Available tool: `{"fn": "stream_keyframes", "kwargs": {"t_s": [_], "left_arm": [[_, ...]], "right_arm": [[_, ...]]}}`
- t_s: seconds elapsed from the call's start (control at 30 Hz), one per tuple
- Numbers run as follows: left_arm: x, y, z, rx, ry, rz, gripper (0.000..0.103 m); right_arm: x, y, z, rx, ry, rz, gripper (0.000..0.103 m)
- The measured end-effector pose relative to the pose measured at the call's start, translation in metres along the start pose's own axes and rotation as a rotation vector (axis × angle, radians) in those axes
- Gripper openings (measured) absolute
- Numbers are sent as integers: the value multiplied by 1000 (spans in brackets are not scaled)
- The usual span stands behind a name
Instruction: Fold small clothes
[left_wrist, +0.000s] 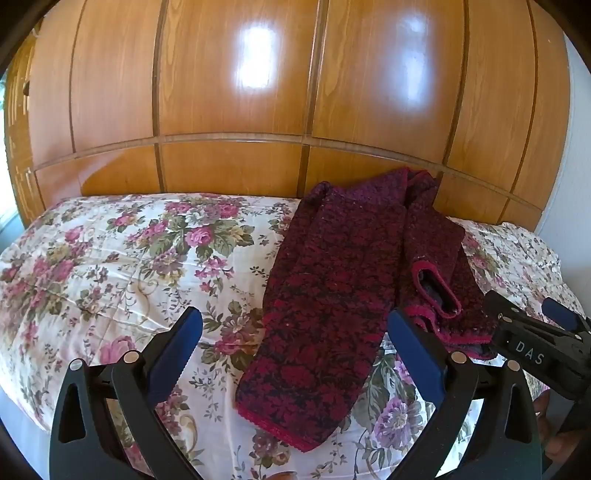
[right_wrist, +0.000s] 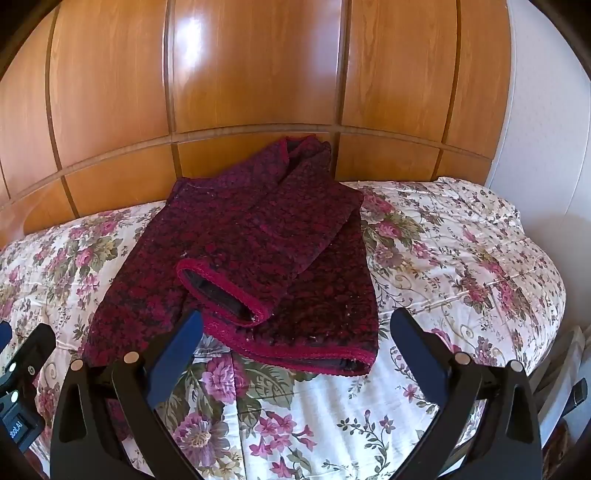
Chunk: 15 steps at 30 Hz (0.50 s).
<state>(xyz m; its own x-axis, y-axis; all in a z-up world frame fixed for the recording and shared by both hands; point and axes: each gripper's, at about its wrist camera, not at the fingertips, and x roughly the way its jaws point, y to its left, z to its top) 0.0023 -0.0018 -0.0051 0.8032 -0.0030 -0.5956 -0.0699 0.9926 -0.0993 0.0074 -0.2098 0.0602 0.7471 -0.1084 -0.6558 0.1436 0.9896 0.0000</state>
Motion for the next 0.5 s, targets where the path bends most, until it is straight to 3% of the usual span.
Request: {"fn": "stream_keyframes", "kwargs": {"t_s": [0.5], "left_arm": [[-2, 0, -5, 10, 0, 0, 99]], "right_arm": [[-1, 4, -1, -10, 4, -1, 101]]}}
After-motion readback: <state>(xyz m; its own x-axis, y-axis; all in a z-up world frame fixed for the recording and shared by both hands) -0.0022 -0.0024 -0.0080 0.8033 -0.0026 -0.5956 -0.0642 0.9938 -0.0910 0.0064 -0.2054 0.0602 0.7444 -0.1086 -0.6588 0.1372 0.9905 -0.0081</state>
